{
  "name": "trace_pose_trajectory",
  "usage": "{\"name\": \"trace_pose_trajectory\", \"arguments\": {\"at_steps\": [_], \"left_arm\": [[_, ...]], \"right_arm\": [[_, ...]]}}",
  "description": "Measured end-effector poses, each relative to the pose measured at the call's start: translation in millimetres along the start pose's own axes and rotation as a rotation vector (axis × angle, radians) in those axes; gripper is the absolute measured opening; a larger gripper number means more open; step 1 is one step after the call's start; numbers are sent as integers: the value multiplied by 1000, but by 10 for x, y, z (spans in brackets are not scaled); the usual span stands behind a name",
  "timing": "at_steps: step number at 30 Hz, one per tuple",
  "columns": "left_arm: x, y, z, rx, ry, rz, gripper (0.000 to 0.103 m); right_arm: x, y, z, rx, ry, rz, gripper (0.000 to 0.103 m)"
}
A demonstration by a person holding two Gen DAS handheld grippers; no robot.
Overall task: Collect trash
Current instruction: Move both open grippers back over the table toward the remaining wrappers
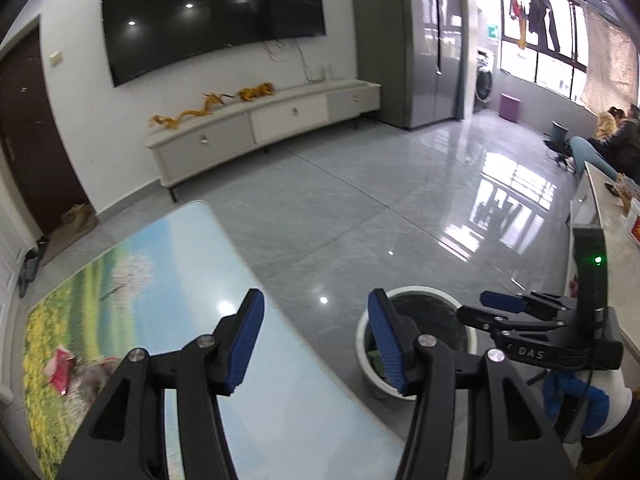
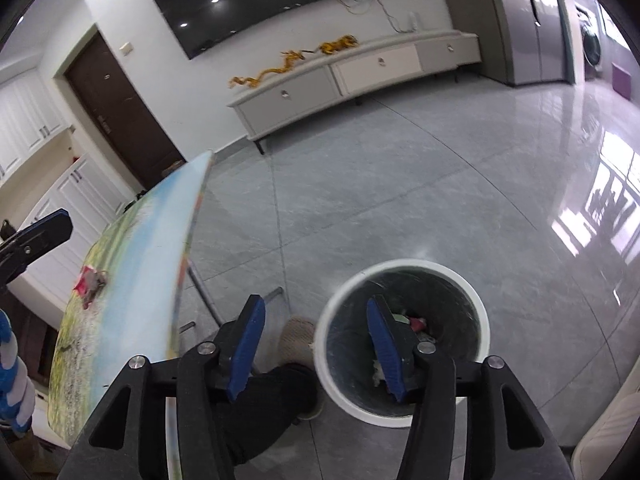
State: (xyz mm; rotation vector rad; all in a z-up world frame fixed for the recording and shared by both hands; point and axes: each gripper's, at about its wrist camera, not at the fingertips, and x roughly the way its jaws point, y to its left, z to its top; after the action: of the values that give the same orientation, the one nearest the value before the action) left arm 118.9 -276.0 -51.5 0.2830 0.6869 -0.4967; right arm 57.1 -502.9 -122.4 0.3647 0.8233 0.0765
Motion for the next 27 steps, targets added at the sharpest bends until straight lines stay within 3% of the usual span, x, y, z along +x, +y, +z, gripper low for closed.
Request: {"name": "trace_pose_trajectory", "arguments": {"at_steps": [3,7,27], "left_arm": [[-235,174,-92,-24,-40,56,65],[-457,315,-185,-43,-82,100,69],[-1509,1040,-769,-209,-201,312,70]], "right_arm": [[-67,271,39,-53,-19,23,55],[-134,620,68,-116,-41,57,59],[-412,2190,-49,-416,-114,215,74]]}}
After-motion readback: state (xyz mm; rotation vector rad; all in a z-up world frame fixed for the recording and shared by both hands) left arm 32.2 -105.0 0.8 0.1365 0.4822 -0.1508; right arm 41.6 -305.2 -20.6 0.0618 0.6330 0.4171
